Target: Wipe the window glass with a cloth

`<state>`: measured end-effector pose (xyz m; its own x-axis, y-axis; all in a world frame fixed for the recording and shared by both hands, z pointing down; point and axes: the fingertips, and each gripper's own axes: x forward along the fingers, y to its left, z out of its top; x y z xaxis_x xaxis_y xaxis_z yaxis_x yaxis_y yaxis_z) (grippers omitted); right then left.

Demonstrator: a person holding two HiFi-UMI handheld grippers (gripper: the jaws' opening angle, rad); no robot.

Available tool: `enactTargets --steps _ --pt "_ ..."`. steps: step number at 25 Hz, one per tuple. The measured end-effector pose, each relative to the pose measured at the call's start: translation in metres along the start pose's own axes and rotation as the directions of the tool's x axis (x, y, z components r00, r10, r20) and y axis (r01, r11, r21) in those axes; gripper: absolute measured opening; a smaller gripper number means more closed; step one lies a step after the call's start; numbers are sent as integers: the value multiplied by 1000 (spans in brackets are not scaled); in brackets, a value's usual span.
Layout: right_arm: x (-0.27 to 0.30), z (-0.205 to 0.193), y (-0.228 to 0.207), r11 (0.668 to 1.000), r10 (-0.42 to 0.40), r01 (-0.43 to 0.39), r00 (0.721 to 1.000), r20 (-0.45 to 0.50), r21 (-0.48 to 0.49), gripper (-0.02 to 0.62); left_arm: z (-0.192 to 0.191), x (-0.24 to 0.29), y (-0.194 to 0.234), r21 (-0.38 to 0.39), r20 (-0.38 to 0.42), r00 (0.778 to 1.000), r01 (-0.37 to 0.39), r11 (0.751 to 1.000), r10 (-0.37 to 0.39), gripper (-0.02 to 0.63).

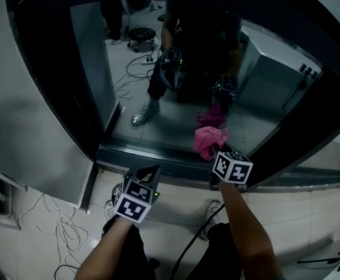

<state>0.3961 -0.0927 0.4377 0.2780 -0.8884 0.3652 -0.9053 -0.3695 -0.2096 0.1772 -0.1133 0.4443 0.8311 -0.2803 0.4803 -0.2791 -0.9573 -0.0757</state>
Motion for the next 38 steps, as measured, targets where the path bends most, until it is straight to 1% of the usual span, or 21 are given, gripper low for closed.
enactTargets --steps 6,12,16,19,25,28,31,34,38 --pt "29 -2 57 997 71 -71 997 -27 -33 86 -13 -21 21 5 -15 999 -30 1000 31 5" --pt "49 8 113 988 143 -144 990 -22 -56 86 -17 -41 41 -9 0 998 -57 998 57 5" --pt "54 27 145 979 188 -188 982 3 -78 86 -20 -53 55 -10 2 997 -76 997 76 5" --pt "52 42 163 972 221 -218 975 29 -81 86 -18 -62 64 8 2 996 -89 996 89 5" --pt "34 92 195 957 280 -267 951 127 -109 86 -6 -75 71 40 18 994 -107 993 106 5" --pt "17 125 202 952 299 -278 934 198 -126 86 1 -77 68 43 28 994 -106 993 105 5" --pt "1 155 201 951 303 -274 917 260 -145 86 6 -74 63 52 39 995 -95 994 93 5" --pt "-11 175 188 957 283 -247 912 297 -152 86 8 -68 54 60 33 996 -79 995 77 5" --pt "-25 193 162 968 241 -204 911 333 -144 86 18 -59 39 72 45 998 -57 996 54 5"
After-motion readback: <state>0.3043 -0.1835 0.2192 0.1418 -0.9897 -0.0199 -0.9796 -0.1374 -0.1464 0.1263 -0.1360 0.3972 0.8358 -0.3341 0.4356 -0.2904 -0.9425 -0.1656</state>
